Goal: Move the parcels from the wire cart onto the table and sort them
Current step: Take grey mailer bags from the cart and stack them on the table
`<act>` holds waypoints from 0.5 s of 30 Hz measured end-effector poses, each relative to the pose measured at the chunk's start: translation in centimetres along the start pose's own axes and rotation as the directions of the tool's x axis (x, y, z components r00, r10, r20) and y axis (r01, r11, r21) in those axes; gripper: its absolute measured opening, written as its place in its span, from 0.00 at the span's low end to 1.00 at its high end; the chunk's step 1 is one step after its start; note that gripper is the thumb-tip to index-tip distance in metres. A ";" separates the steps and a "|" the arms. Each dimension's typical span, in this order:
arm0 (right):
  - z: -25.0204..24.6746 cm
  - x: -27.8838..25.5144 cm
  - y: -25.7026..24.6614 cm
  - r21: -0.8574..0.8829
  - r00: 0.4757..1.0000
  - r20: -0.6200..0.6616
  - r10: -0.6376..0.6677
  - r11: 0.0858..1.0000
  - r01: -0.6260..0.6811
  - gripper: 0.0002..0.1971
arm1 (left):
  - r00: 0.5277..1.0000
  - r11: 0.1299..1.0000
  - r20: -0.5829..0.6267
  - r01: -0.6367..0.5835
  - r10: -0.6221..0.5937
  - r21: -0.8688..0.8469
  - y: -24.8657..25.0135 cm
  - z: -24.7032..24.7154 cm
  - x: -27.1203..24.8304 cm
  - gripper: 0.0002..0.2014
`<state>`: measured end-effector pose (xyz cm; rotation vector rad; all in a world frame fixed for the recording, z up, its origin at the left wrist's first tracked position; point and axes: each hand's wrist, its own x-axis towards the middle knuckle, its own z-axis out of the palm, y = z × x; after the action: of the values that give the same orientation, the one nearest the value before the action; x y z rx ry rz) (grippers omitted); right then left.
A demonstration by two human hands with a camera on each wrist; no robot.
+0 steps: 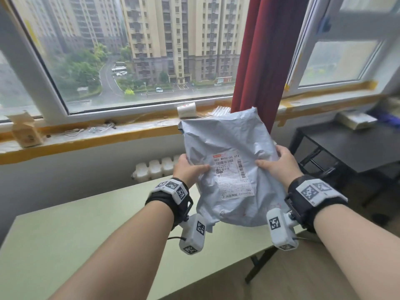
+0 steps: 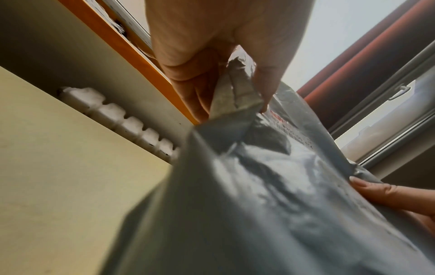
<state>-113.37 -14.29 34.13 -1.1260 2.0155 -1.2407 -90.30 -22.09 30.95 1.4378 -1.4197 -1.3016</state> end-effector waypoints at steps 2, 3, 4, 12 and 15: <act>-0.9 1.2 0.6 -0.021 0.999 -0.042 0.010 1.000 -0.011 0.33 | 1.000 1.000 0.007 0.018 -0.018 -0.011 0.4 1.4 1.1 0.23; -1.2 1.8 0.9 -0.036 0.999 -0.051 0.013 0.999 -0.015 0.33 | 1.000 0.999 0.013 0.027 -0.026 -0.030 0.6 2.1 1.8 0.22; -1.4 2.7 1.1 -0.061 0.998 -0.057 0.015 0.998 -0.019 0.33 | 0.999 0.999 0.016 0.028 -0.027 -0.046 0.6 2.7 2.5 0.23; -1.9 11.1 2.0 -0.250 0.997 -0.074 0.011 0.968 -0.029 0.23 | 0.999 0.997 0.038 0.039 -0.037 -0.062 1.0 6.7 9.9 0.25; -1.8 14.2 2.2 -0.306 0.998 -0.069 0.006 0.952 -0.027 0.20 | 0.996 0.996 0.058 0.070 -0.066 -0.063 1.2 7.9 12.6 0.26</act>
<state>-123.01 -25.04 32.89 -1.2180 2.3222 -0.9900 -99.72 -33.40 28.21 1.4273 -1.3619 -1.4283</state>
